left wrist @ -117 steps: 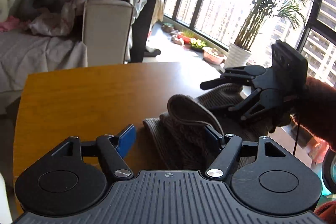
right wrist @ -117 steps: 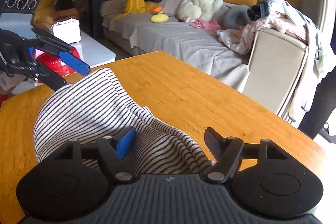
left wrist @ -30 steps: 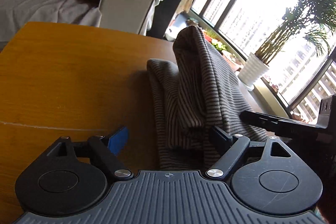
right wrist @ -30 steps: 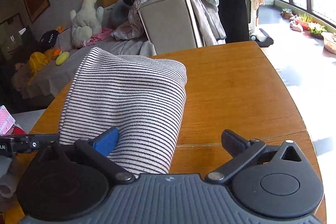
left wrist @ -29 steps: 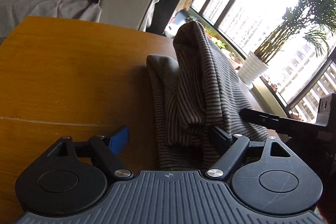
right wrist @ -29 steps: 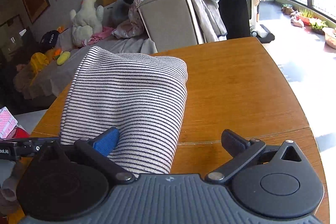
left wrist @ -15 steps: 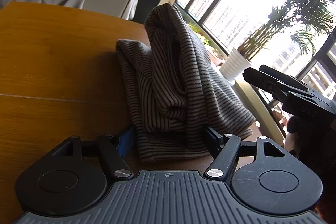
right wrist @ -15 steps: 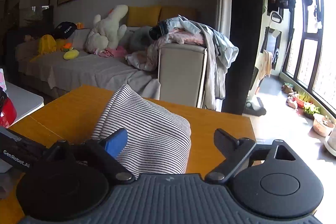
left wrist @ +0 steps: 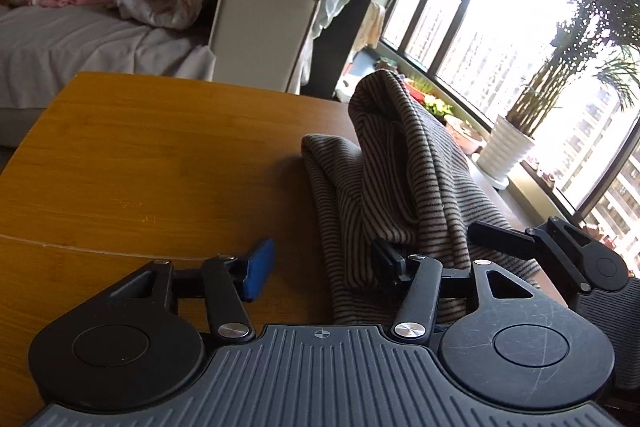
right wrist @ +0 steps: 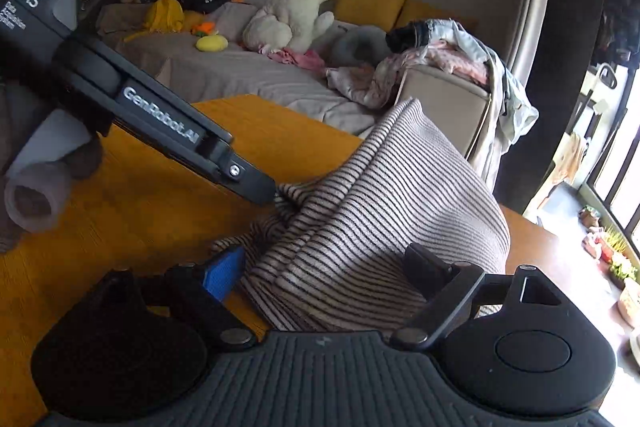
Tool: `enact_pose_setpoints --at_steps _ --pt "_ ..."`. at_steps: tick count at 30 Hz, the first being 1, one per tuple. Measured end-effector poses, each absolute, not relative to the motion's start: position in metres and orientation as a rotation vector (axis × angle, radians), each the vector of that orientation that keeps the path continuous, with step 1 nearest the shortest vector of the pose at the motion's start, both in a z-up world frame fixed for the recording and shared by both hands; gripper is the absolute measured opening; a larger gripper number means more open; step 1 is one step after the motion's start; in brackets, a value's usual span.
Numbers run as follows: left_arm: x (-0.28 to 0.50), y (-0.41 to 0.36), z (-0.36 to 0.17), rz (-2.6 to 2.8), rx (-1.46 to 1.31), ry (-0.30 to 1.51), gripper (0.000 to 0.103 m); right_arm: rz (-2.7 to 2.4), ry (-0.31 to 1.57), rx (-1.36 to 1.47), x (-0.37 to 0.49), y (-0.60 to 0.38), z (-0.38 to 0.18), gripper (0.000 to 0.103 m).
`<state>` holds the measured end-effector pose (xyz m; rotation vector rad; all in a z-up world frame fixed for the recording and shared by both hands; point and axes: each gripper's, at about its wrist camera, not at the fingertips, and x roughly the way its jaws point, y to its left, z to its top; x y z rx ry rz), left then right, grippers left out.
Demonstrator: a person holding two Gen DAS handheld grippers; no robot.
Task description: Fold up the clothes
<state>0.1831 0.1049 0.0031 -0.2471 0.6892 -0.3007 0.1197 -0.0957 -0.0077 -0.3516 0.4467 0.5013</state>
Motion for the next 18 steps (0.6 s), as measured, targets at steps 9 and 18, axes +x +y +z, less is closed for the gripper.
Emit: enact_pose_setpoints --at_steps 9,18 --pt "0.188 0.115 0.01 -0.304 -0.326 0.672 0.059 0.313 0.493 -0.422 0.142 -0.154 -0.004 0.072" --pt "0.209 0.082 -0.002 -0.369 -0.305 0.732 0.053 0.355 0.389 -0.285 0.12 -0.2 0.035 0.085"
